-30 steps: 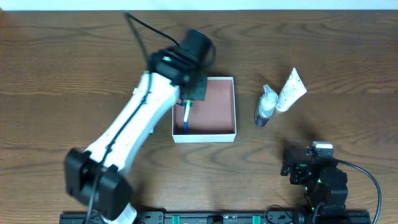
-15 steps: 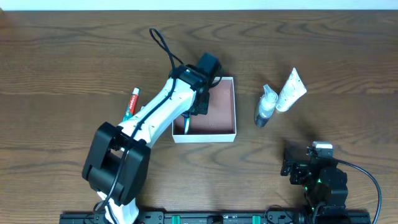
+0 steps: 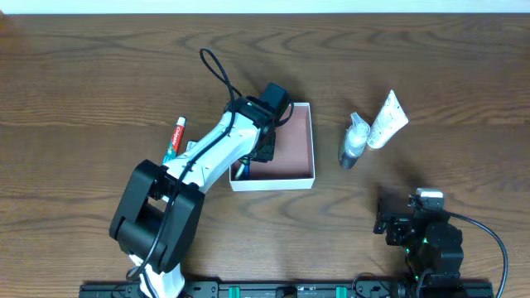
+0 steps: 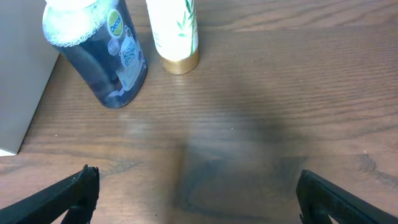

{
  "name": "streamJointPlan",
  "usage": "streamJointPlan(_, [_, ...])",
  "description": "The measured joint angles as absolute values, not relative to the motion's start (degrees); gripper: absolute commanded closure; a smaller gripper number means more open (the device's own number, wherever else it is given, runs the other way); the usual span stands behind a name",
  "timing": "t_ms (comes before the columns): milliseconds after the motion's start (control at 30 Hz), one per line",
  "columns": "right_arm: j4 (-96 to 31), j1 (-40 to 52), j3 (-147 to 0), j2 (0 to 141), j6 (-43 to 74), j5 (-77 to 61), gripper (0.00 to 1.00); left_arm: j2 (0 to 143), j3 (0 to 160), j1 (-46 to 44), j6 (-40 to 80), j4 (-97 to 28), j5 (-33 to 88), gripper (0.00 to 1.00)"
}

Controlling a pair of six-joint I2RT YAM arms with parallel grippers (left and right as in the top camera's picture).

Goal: Pack container
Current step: 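Carry the green toothbrush into the box beside the razor, release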

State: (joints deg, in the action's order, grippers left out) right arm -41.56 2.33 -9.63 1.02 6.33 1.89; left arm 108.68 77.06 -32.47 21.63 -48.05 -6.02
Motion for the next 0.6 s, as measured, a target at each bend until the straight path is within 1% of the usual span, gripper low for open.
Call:
streamJointPlan(167, [-41.6, 2.3, -9.6, 1.0, 6.3, 1.9, 0.01, 108.7, 78.8, -32.5, 21.6, -50.8, -6.0, 0.59])
streamJointPlan(333, [-41.6, 2.3, -9.6, 1.0, 6.3, 1.9, 0.01, 107.7, 85.4, -32.5, 21.6, -55.1, -5.4, 0.57])
streamJointPlan(367, [-41.6, 2.3, -9.6, 1.0, 6.3, 1.9, 0.01, 107.0, 86.7, -32.5, 21.6, -55.9, -5.3, 0.56])
streamJointPlan(400, [-41.6, 2.3, -9.6, 1.0, 6.3, 1.9, 0.01, 106.1, 88.0, -32.5, 21.6, -56.5, -5.2, 0.52])
streamJointPlan(467, [-41.6, 2.3, -9.6, 1.0, 6.3, 1.9, 0.01, 103.7, 89.8, -32.3, 21.3, -56.9, -5.1, 0.48])
streamJointPlan(533, [-41.6, 2.3, -9.6, 1.0, 6.3, 1.9, 0.01, 100.0, 90.9, -31.7, 21.1, -57.0, -5.4, 0.45])
streamJointPlan(600, [-41.6, 2.3, -9.6, 1.0, 6.3, 1.9, 0.01, 96.9, 91.4, -30.3, 21.1, -57.7, -6.6, 0.44])
